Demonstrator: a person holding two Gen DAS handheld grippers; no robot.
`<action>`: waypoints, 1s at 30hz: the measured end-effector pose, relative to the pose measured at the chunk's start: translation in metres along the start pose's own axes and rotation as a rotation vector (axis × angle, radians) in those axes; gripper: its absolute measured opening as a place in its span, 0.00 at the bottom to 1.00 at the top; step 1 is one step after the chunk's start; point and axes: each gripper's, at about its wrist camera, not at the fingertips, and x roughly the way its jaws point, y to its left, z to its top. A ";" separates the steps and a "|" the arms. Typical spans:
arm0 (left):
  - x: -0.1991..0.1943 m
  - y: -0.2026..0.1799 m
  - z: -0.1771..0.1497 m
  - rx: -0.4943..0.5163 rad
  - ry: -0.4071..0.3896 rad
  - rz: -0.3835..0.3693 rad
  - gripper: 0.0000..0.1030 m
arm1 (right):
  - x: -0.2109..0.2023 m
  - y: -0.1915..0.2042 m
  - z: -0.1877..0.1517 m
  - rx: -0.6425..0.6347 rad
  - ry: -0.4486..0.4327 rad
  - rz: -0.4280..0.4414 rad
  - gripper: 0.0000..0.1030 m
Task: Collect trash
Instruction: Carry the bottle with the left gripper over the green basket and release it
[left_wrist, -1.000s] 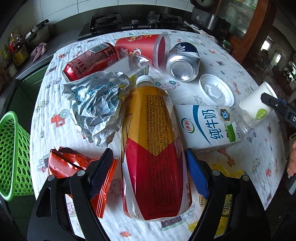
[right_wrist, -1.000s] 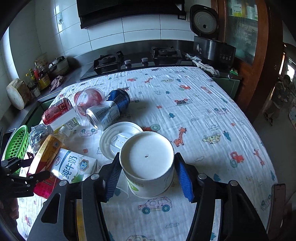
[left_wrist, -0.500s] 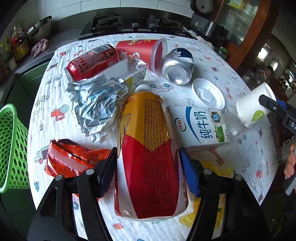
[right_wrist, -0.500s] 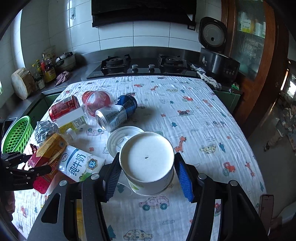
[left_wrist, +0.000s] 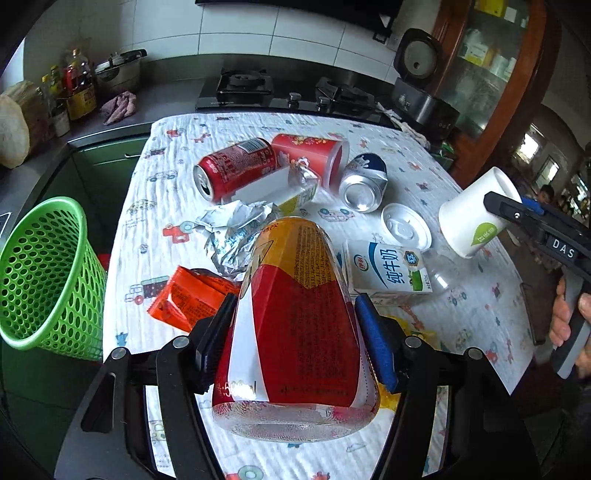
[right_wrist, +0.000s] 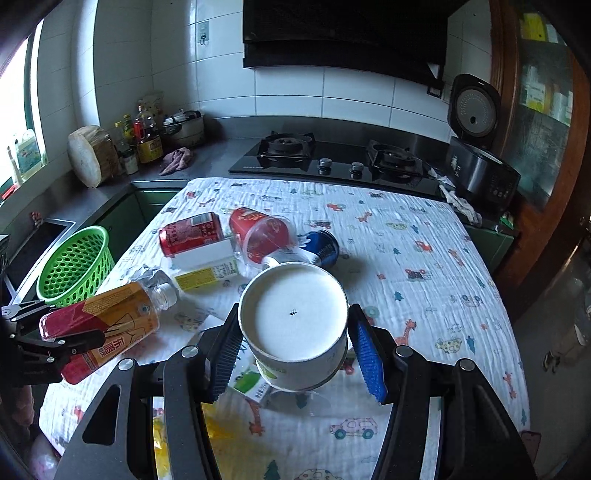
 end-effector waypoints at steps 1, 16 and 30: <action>-0.007 0.004 0.001 -0.009 -0.015 0.006 0.62 | 0.000 0.007 0.003 -0.014 -0.002 0.013 0.54; -0.071 0.131 0.029 -0.217 -0.188 0.192 0.62 | 0.031 0.147 0.060 -0.279 -0.004 0.231 0.54; -0.025 0.306 0.026 -0.441 -0.089 0.380 0.62 | 0.089 0.286 0.107 -0.401 0.041 0.397 0.54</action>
